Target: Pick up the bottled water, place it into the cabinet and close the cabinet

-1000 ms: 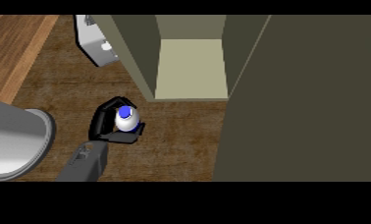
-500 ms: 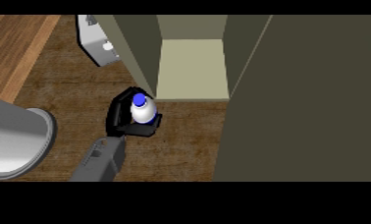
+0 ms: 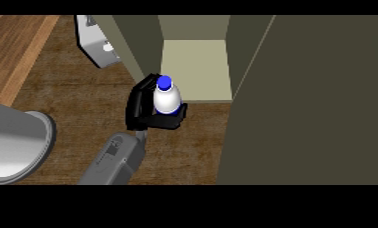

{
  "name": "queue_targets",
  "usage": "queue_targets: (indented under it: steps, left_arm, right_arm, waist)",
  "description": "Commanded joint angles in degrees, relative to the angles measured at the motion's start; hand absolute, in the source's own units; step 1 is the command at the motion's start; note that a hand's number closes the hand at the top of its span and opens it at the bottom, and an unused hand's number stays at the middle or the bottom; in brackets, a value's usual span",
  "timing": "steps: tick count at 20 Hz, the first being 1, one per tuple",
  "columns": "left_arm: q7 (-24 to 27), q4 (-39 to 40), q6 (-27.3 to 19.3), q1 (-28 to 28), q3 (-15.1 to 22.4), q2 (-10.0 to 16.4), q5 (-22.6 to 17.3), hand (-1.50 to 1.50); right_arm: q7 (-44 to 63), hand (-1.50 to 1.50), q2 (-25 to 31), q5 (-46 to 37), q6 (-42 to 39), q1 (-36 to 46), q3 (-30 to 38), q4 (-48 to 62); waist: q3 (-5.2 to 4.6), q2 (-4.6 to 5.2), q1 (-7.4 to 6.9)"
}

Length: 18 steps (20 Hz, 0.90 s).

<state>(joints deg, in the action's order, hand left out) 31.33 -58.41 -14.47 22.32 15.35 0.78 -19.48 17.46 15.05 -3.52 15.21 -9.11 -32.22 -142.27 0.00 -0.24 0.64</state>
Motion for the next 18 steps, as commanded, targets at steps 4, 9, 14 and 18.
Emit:
queue_targets:
  steps: [4,9,14,18]
  left_arm:
    - [-8.38,-6.74,-7.80,3.87,4.38,-0.76,0.98,1.50]
    - [-7.54,3.81,-15.90,14.08,8.59,-0.78,-3.62,1.50]
    - [-8.15,12.22,-15.99,21.56,4.22,-0.78,-7.75,1.50]
    - [-6.75,14.10,-20.05,21.82,6.89,-0.78,-11.77,1.50]
  right_arm:
    - [-1.43,-1.50,1.15,-7.17,0.64,-7.28,-5.44,-6.72]
    - [-1.46,-1.50,0.80,-0.05,-0.51,-2.90,1.30,-3.71]
    - [-2.47,-1.50,1.29,0.34,-1.22,-2.63,1.11,-2.85]
    - [-3.47,-1.50,3.67,0.07,-1.09,-10.02,-1.11,-8.62]
  waist:
    - [0.00,-0.05,0.12]
    - [-0.02,0.33,0.58]
    - [-0.01,0.48,1.03]
    - [0.00,0.30,1.80]
